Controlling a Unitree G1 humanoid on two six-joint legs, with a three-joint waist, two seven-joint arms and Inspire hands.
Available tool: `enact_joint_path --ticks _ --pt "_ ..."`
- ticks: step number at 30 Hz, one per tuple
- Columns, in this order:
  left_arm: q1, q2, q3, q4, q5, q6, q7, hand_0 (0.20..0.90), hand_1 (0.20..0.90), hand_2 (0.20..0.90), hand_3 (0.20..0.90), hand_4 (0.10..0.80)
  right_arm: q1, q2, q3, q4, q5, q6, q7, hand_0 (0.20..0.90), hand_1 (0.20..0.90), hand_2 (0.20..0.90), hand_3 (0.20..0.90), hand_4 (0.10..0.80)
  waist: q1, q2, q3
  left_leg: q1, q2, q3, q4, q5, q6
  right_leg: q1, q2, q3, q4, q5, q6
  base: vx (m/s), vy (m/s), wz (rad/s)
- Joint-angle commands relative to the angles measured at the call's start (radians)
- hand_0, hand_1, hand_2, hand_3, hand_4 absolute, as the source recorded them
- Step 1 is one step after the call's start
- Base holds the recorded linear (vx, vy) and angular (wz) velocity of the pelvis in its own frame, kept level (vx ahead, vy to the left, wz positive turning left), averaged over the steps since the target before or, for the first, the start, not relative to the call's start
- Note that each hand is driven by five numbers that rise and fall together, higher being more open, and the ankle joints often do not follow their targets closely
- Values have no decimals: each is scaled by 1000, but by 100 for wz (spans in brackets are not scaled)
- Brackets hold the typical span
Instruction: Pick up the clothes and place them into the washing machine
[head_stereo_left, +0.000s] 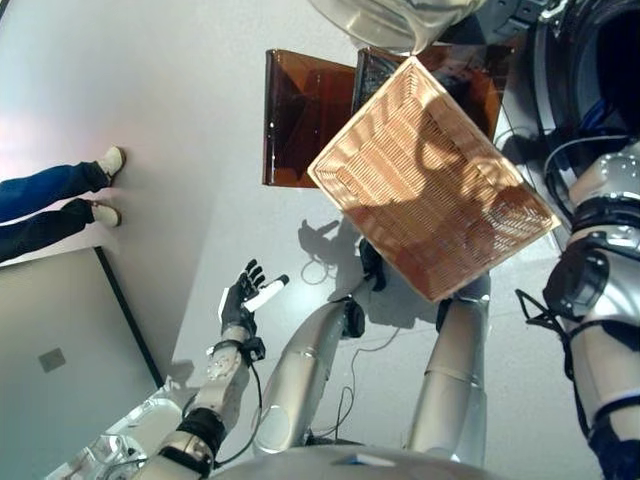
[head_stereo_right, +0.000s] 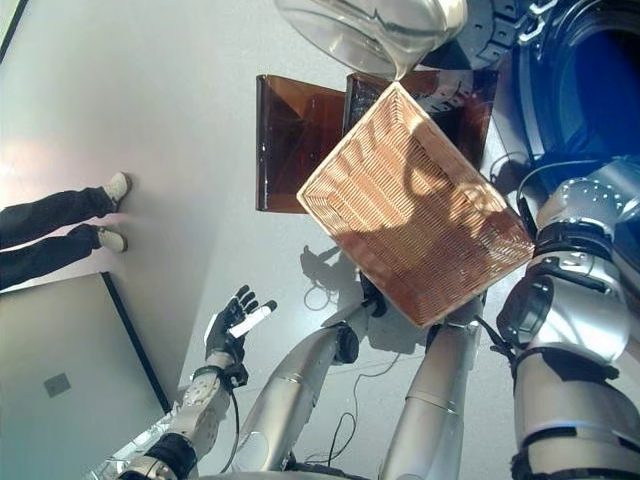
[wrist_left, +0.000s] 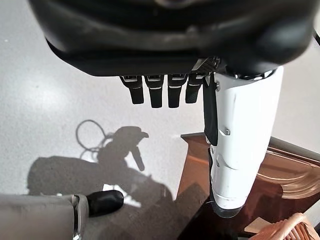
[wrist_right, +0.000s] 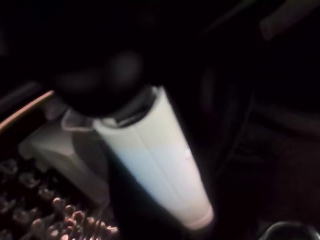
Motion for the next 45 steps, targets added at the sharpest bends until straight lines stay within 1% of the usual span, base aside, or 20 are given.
enact_joint_path --ticks 1,9,19,20,21,25,40,45 --pt "81 93 26 -26 -38 -59 16 900 900 900 900 800 -63 -161 159 -80 -103 -38 34 200 200 200 200 300 0 60 -22 -67 23 -39 53 -14 -134 -14 79 1 80 -60 -88 -29 -10 10" --pt "92 100 31 -50 -38 -63 22 900 900 900 900 800 -79 -175 176 -84 -130 -42 15 200 200 200 200 300 -3 55 -22 -108 38 -28 108 -36 -128 -71 91 18 153 -82 -98 -4 -2 0" --pt "102 107 42 -52 -33 -63 31 900 900 900 900 800 -91 -193 184 -85 -150 -46 -7 200 200 200 200 300 -2 52 -31 -119 44 -28 113 -37 -128 -83 97 13 168 -94 -102 0 0 0" --pt "103 109 44 -55 -33 -63 34 900 900 900 900 800 -94 -201 188 -77 -160 -46 -21 502 502 502 502 516 -4 49 -30 -120 45 -29 114 -36 -127 -85 98 12 171 -96 -102 0 0 0" --pt "103 109 44 -56 -33 -63 35 900 900 900 900 800 -96 -201 190 -76 -163 -45 -24 900 900 900 900 800 -3 49 -30 -120 45 -29 114 -37 -127 -86 98 12 171 -96 -102 0 0 0" --pt "107 113 40 -63 -31 -59 36 900 900 900 900 800 -107 -200 196 -62 -185 -34 -54 900 900 900 900 800 -5 48 -31 -121 46 -27 111 -37 -126 -87 101 8 169 -95 -103 0 0 0" --pt "102 116 53 -48 -32 -55 43 900 900 900 900 800 -85 -178 190 -68 -200 -31 -59 900 900 900 900 800 -11 39 -31 -118 51 -23 95 -33 -123 -87 108 -2 167 -92 -102 0 0 0" --pt "104 118 56 -50 -32 -56 43 900 900 900 900 800 -77 -184 198 -47 -238 -11 -76 900 900 900 900 800 -7 34 -33 -110 49 -25 74 -27 -123 -78 109 -5 152 -88 -101 0 0 0"
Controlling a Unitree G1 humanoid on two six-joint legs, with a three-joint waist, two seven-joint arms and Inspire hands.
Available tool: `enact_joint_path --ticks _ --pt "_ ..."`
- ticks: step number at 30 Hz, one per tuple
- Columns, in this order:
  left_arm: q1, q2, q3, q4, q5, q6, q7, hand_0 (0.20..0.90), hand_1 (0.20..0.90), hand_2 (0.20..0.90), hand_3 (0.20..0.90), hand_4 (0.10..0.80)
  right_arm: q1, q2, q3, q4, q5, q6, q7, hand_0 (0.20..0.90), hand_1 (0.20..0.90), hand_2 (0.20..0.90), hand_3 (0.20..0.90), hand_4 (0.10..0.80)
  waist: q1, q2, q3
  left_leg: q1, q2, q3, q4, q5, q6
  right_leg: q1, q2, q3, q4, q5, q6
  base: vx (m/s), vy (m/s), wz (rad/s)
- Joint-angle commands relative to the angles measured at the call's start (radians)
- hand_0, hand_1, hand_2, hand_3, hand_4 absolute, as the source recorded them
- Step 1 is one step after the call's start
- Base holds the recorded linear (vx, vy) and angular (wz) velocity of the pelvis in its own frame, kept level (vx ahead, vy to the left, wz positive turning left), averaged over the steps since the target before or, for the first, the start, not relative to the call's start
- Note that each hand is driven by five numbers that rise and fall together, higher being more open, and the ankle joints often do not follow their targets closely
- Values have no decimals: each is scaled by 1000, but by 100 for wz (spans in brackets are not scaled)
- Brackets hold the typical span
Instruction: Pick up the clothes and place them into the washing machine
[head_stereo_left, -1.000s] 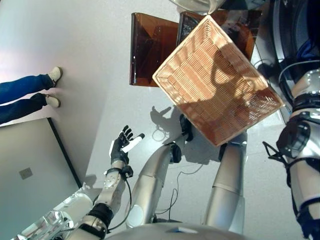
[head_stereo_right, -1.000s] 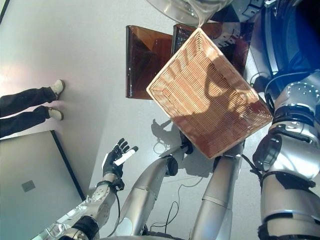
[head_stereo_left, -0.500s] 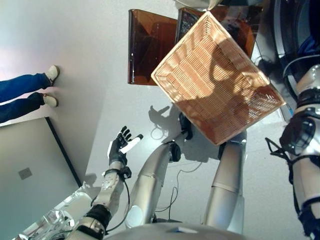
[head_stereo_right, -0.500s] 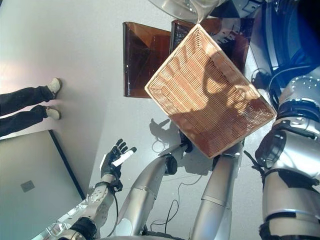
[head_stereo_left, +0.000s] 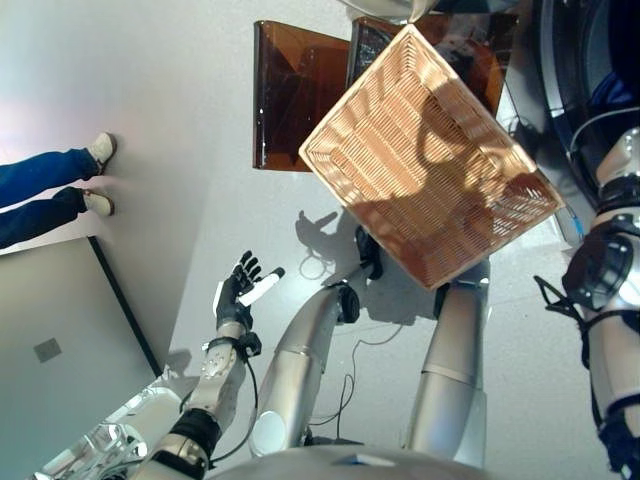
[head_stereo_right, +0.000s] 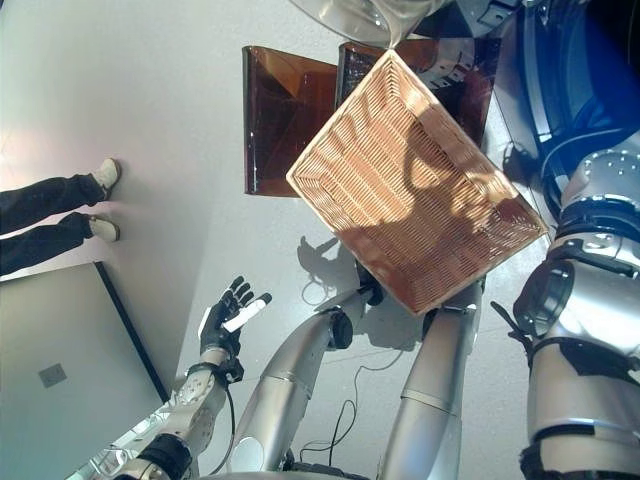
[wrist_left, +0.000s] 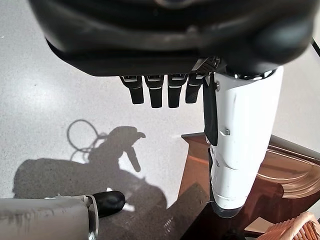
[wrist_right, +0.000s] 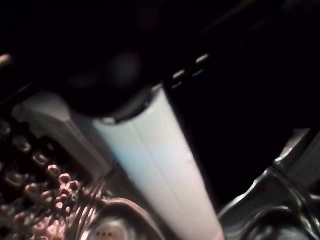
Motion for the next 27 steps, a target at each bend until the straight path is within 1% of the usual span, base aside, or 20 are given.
enact_joint_path --ticks 1,5,6,10,11,13,14,15,16,18,19,20,22,24,26,27 --pt "83 89 56 -6 -19 -43 35 900 900 900 900 800 0 -139 140 -54 -133 -15 -12 900 900 900 900 800 4 45 -40 -9 27 -38 -37 1 -129 12 79 -56 78 -76 -100 0 0 0" --pt "90 92 57 -14 -13 -44 37 900 900 900 900 800 -5 -159 163 -29 -212 18 -69 900 900 900 900 800 4 45 -39 -10 27 -39 -34 2 -128 12 80 -57 82 -75 -101 0 0 0" --pt "94 98 56 -17 -9 -45 39 900 900 900 900 800 -5 -172 177 -7 -257 36 -97 900 900 900 900 800 5 44 -39 -10 28 -39 -32 3 -128 13 79 -57 82 -76 -101 0 0 0" --pt "99 101 52 -27 -1 -44 48 900 900 900 900 800 -23 -183 203 11 -328 60 -161 900 900 900 900 800 7 46 -37 -12 28 -39 -31 2 -127 10 80 -60 85 -76 -103 0 0 0" --pt "104 106 53 -32 4 -44 48 900 900 900 900 800 -25 -199 228 35 -402 99 -198 900 900 900 900 800 9 43 -38 -12 29 -39 -31 3 -127 10 80 -61 83 -76 -103 0 0 0" --pt "107 106 51 -37 6 -45 52 900 900 900 900 800 -31 -201 240 47 -436 119 -229 900 900 900 900 800 8 44 -37 -11 29 -38 -34 3 -127 11 80 -62 81 -75 -103 0 0 0" --pt "112 121 46 -56 15 -46 56 900 900 900 900 800 -45 -225 279 106 -544 176 -302 900 900 900 900 800 14 43 -38 -9 28 -37 -37 4 -126 12 78 -64 80 -72 -103 0 0 0" --pt "115 125 48 -65 20 -46 60 900 900 900 900 800 -56 -237 312 126 -619 226 -333 900 900 900 900 800 14 43 -37 -9 27 -36 -38 5 -126 12 79 -66 77 -69 -102 0 0 0" --pt "116 123 48 -67 21 -46 61 900 900 900 900 800 -62 -237 317 126 -626 231 -340 900 900 900 900 800 14 45 -37 -9 27 -36 -39 6 -126 12 79 -65 76 -69 -102 0 0 0" --pt "119 129 53 -93 27 -51 66 900 900 900 900 800 -64 -238 372 116 -765 305 -389 900 900 900 900 800 15 46 -35 -10 27 -35 -40 7 -124 13 79 -66 72 -65 -102 -11 1 -2" --pt "119 134 63 -110 41 -52 73 900 900 900 900 800 -55 -253 415 105 -934 386 -465 900 900 900 900 800 12 44 -33 -10 26 -35 -41 9 -122 14 80 -66 69 -62 -102 -19 -1 -3" --pt "119 134 63 -110 42 -52 74 900 900 900 900 800 -54 -252 414 101 -938 388 -470 900 900 900 900 800 12 44 -32 -10 26 -35 -41 9 -122 14 80 -66 69 -62 -102 0 0 0" --pt "111 130 70 -106 42 -56 85 900 900 900 900 800 -57 -255 426 107 -1012 435 -533 900 900 900 900 800 12 42 -34 -7 24 -37 -42 9 -122 16 81 -65 68 -60 -101 0 0 0" --pt "105 124 71 -104 39 -57 96 900 900 900 900 800 -67 -256 440 113 -1049 465 -554 900 900 900 900 800 12 39 -35 -6 24 -37 -42 9 -122 17 81 -65 69 -60 -101 0 0 0" --pt "100 116 71 -96 34 -58 102 900 900 900 900 800 -78 -257 468 114 -1109 503 -589 900 900 900 900 800 12 39 -38 -6 24 -36 -42 9 -122 17 82 -64 67 -60 -101 0 0 0" --pt "95 109 72 -95 34 -58 106 900 900 900 900 800 -70 -258 478 108 -1164 540 -612 900 900 900 900 800 14 39 -38 -5 23 -35 -46 11 -122 18 81 -64 64 -59 -100 0 0 0"
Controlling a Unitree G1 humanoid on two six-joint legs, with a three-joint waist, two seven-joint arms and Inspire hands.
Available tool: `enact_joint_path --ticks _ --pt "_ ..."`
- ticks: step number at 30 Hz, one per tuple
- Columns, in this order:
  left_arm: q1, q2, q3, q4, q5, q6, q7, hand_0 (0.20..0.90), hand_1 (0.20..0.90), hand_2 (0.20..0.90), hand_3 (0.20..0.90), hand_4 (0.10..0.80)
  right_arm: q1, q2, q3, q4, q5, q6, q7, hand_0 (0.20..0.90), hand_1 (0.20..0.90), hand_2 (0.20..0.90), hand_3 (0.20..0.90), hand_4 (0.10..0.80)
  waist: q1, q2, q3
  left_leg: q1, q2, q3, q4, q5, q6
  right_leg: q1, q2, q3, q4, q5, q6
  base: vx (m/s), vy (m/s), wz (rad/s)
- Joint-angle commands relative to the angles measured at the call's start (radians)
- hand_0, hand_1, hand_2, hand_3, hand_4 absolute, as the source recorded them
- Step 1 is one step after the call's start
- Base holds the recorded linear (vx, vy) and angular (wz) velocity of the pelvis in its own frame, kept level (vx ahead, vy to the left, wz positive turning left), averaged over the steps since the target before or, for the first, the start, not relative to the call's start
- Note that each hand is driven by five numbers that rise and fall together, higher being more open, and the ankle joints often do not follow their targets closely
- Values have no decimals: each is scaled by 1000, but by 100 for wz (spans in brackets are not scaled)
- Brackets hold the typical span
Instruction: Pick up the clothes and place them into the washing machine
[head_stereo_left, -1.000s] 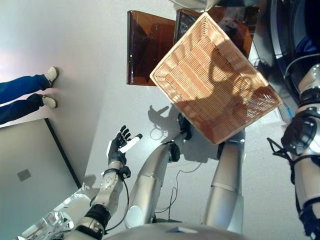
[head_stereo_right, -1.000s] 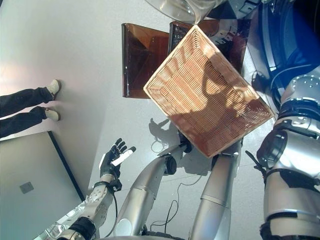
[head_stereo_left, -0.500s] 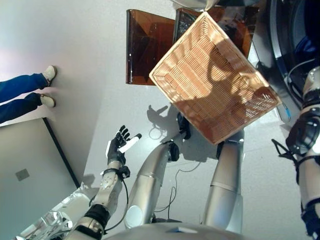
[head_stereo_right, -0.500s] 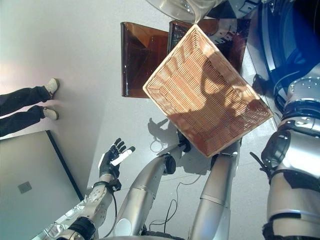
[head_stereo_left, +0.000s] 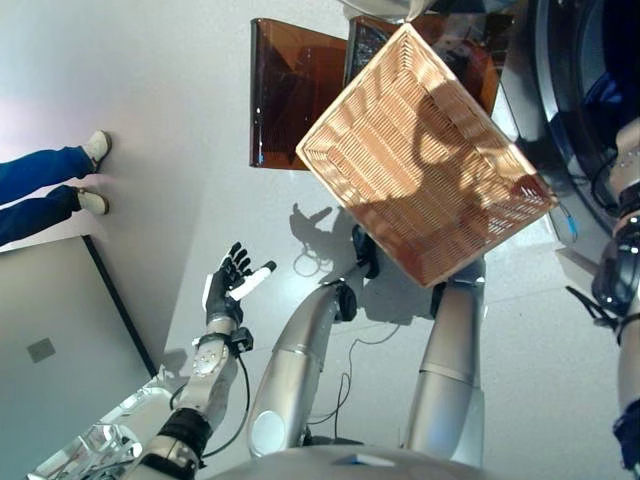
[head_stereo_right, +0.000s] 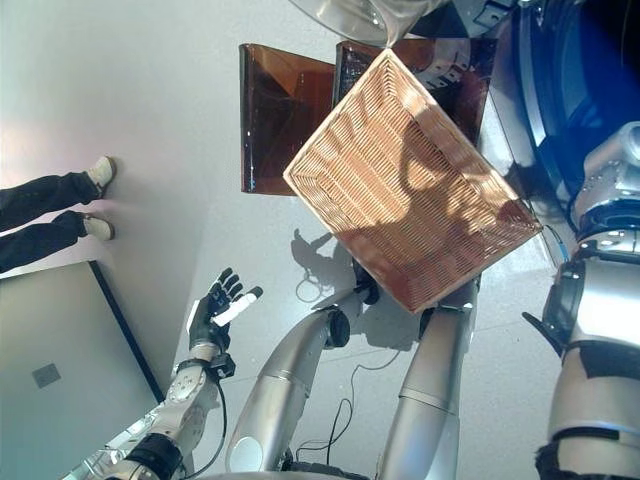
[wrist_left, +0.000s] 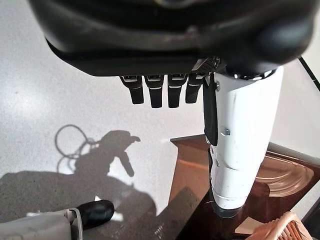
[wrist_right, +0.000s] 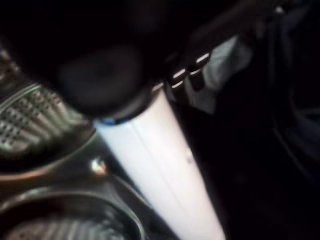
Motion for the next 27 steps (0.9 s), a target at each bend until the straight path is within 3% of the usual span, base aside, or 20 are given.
enact_joint_path --ticks 1,13,27 --pt "77 61 62 -16 11 -57 54 900 900 900 900 800 -30 -137 148 -89 -164 11 -105 900 900 900 900 800 12 49 -46 -2 10 -34 -61 15 -117 15 68 -65 63 -60 -100 0 0 0" --pt "43 24 51 13 28 -71 65 900 900 900 900 800 73 -71 94 -146 -376 145 -243 900 900 900 900 800 25 60 -54 13 6 -34 -75 22 -114 24 69 -62 59 -59 -97 0 0 0" --pt "24 6 61 29 52 -78 70 900 900 900 900 800 241 128 59 -220 -491 143 -220 900 900 900 900 800 31 62 -48 21 5 -31 -80 28 -111 39 74 -63 51 -54 -97 -2 -1 -1"
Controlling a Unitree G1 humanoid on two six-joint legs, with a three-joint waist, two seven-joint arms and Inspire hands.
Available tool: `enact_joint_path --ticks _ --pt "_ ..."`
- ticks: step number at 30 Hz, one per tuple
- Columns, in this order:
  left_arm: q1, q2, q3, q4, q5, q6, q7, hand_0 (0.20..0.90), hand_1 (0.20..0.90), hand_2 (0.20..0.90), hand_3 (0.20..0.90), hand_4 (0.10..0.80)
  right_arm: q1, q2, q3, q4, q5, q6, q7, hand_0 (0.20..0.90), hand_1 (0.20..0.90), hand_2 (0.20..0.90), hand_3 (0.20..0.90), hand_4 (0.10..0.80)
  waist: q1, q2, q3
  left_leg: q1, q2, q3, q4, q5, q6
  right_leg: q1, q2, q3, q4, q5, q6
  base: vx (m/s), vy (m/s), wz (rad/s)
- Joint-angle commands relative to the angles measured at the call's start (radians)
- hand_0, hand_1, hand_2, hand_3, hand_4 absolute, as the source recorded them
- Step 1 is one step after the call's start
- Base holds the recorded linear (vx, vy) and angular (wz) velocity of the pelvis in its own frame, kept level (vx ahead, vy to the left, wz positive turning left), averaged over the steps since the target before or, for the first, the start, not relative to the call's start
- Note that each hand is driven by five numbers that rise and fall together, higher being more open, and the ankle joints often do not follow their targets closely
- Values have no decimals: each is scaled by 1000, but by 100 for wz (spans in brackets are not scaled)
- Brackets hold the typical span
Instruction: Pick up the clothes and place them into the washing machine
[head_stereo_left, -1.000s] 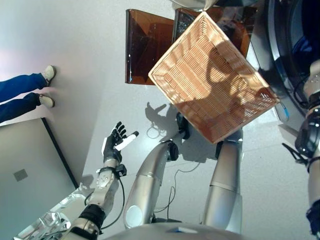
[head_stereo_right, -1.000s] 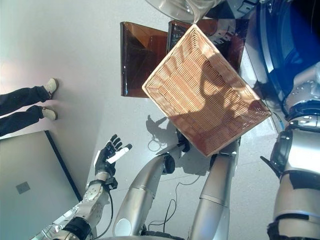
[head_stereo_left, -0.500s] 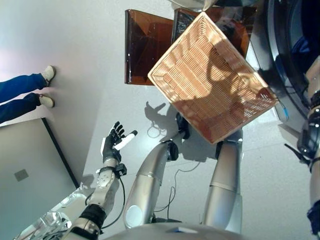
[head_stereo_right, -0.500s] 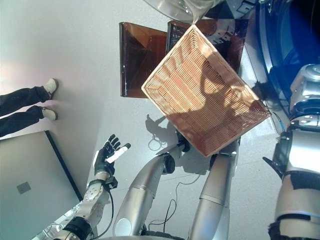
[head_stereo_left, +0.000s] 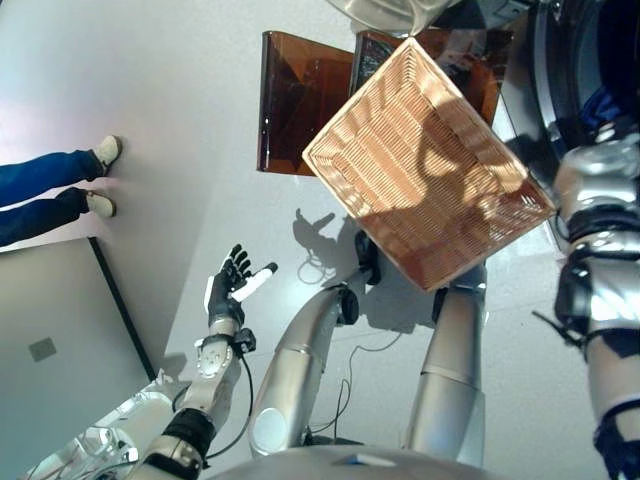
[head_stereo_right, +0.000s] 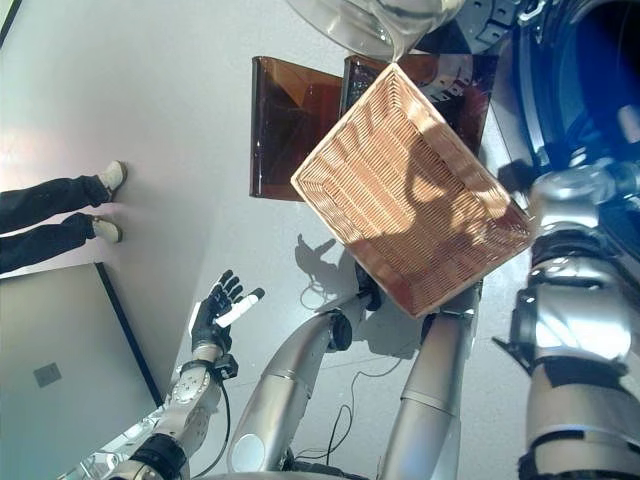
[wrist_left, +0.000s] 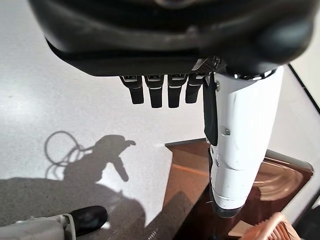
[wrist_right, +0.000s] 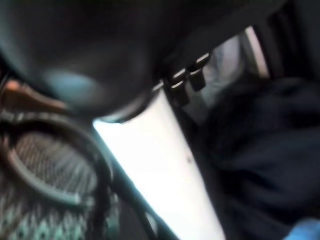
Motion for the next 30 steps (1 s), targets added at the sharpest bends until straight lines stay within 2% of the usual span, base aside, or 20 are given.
enact_joint_path --ticks 1,8,12,17,18,19,20,21,22,25,30 --pt "27 27 62 15 17 -60 43 900 900 900 900 800 51 -35 75 -115 -113 -42 -71 900 900 900 900 800 0 56 -42 -14 4 -35 -78 26 -107 8 70 -65 54 -60 -91 -2 -9 -3" --pt "23 17 79 50 39 -58 50 900 900 900 900 800 179 105 97 -185 -198 -68 -18 900 900 900 900 800 -21 33 -28 -4 15 -29 -81 27 -108 24 75 -72 35 -49 -93 0 0 0" --pt "21 19 98 77 61 -55 59 900 900 900 900 800 244 147 120 -232 -248 -79 22 900 900 900 900 800 -34 17 -25 0 21 -29 -79 27 -109 34 79 -74 29 -44 -94 2 -6 -2" --pt "15 14 114 133 80 -48 69 900 900 900 900 800 306 180 155 -271 -286 -98 55 900 900 900 900 800 -48 -2 -26 10 28 -29 -78 26 -110 47 84 -80 24 -41 -95 21 -2 -5" --pt "13 14 118 152 89 -48 73 900 900 900 900 800 323 187 161 -270 -296 -100 61 900 900 900 900 800 -49 -5 -30 27 26 -40 -75 2 -119 64 84 -81 29 -67 -91 9 -5 -8" --pt "9 12 123 168 96 -45 75 900 900 900 900 800 335 194 170 -267 -304 -104 67 900 900 900 900 800 -53 -10 -30 20 29 -31 -78 24 -111 58 85 -83 21 -42 -95 101 8 -13" --pt "11 10 124 179 103 -45 80 900 900 900 900 800 349 200 176 -261 -310 -108 71 900 900 900 900 800 -52 -12 -37 37 28 -41 -79 1 -119 78 84 -84 22 -67 -91 -72 -4 -9" --pt "10 9 125 178 103 -45 81 900 900 900 900 800 347 200 177 -262 -310 -108 71 900 900 900 900 800 -54 -13 -34 25 30 -32 -81 24 -111 66 85 -85 16 -42 -95 106 2 -5" --pt "9 10 129 218 125 -39 84 900 900 900 900 800 377 213 199 -249 -326 -119 90 900 900 900 900 800 -57 -21 -46 54 31 -42 -80 -3 -120 98 83 -91 15 -68 -90 0 0 0" --pt "10 8 137 234 140 -37 89 900 900 900 900 800 416 224 224 -254 -351 -124 107 900 900 900 900 800 -61 -31 -51 66 35 -44 -78 -4 -121 116 84 -94 10 -67 -91 37 -4 -2" --pt "9 6 139 268 155 -38 92 900 900 900 900 800 443 236 263 -242 -393 -121 127 900 900 900 900 800 -64 -37 -56 80 38 -49 -71 -7 -120 133 86 -96 11 -71 -92 0 0 0"
